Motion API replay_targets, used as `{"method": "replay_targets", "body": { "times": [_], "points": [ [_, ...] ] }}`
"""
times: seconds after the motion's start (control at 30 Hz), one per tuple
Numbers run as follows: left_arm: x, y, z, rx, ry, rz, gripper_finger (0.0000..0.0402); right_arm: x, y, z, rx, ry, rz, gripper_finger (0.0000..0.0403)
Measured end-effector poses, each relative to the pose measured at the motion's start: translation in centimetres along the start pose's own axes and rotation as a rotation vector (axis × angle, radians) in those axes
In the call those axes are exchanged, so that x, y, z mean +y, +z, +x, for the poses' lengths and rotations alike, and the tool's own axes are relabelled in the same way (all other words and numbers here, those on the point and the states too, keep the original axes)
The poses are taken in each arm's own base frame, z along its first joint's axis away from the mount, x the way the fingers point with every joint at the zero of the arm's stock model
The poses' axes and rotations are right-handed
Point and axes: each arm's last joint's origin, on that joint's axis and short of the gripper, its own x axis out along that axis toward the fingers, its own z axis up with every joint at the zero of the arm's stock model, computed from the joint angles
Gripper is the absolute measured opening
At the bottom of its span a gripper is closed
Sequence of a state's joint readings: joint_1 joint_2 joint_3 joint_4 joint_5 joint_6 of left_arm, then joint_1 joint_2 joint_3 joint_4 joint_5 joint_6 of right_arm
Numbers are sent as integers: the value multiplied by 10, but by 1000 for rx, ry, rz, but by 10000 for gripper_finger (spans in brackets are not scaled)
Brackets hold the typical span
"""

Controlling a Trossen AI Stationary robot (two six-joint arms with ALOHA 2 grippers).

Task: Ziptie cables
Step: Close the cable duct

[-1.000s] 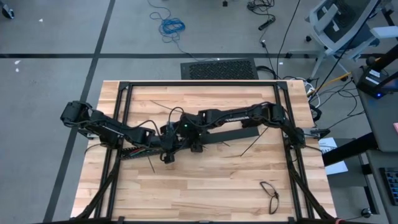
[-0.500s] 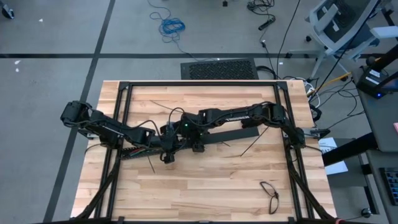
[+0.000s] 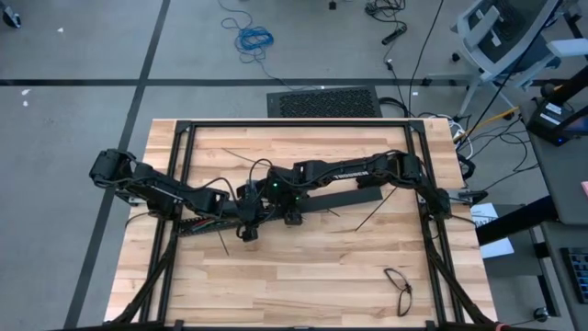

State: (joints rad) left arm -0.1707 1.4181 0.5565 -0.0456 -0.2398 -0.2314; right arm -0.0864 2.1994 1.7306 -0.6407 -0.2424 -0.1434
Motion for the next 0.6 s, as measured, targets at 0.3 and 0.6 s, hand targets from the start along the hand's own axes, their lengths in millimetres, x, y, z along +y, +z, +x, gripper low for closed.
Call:
{"method": "replay_targets", "body": {
  "times": [0.3, 0.6],
  "points": [
    [0, 0, 0, -1, 0, 1, 202, 0, 0, 0, 0, 1, -17, 242],
    [5, 1, 1, -7, 17, -5, 202, 1, 3, 1, -31, -5, -12, 235]
  ]
}}
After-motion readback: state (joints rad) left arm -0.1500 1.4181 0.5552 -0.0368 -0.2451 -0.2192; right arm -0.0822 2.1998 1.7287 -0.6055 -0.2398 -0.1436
